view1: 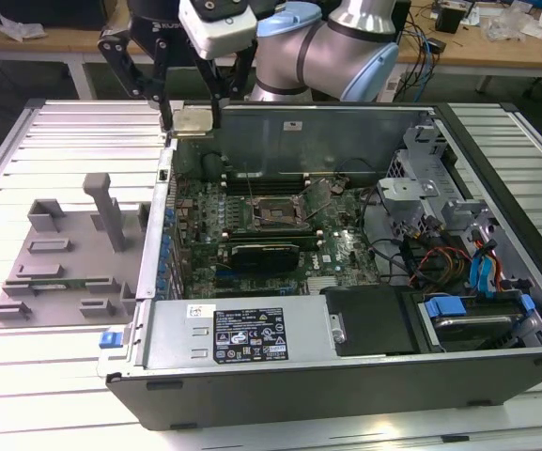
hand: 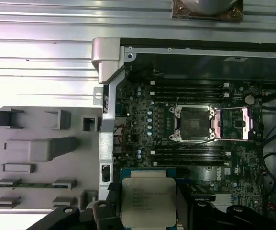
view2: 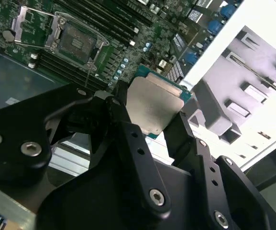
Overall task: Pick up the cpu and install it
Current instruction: 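Pick up the cpu and move it towards the insertion slot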
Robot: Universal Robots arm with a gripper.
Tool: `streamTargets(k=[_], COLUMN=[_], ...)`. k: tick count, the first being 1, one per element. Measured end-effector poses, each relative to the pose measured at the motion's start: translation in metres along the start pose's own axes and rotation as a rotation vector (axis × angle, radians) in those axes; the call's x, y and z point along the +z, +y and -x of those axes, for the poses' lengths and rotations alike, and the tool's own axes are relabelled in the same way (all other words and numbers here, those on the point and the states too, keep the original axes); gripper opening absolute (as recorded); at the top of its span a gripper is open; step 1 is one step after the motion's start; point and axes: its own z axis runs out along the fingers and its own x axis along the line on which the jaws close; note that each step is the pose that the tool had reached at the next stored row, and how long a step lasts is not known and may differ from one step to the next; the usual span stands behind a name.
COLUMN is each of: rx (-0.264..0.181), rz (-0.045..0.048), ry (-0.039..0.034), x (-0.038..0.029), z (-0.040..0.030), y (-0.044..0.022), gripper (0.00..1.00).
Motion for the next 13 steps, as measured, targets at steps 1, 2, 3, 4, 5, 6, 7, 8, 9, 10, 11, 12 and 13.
streamTargets(k=[1,2,3,4,5,6,7,8,9,10,11,12,13], rx=[0.000,0.000,0.000,0.000,0.000,0.000,0.000,0.000,0.000,0.000,0.000,0.000,0.000], rz=[-0.0001,-0.0001,-0.0001,-0.0001,0.0000,0.0000,0.0000,0.0000,0.0000,-0.0001,0.0000,0.0000,-0.0001], ry=[0.0000,0.0001,0.0001,0.0000,0.0000,0.0000,0.0001,0.0000,0.0000,0.0001,0.0001,0.0001,0.0001], x=[0.0001,0.0002,0.0004,0.0006,0.0008,0.0009,0.0010,0.0012,0.0013,0.0015,0.0018,0.0020,0.0022], z=[0.0056,0.0118,0.0177,0.0257,0.0316,0.0358,0.0397,0.0451,0.0486,0.0544,0.0626,0.0689,0.0779], y=[-0.0001,-0.0001,-0.0002,-0.0004,-0.0004,-0.0005,-0.0006,-0.0007,-0.0007,-0.0008,-0.0010,-0.0011,-0.0012], gripper=[0.55,0.55,0.55,0.55,0.55,0.55,0.55,0.55,0.55,0.55,0.55,0.55,0.55])
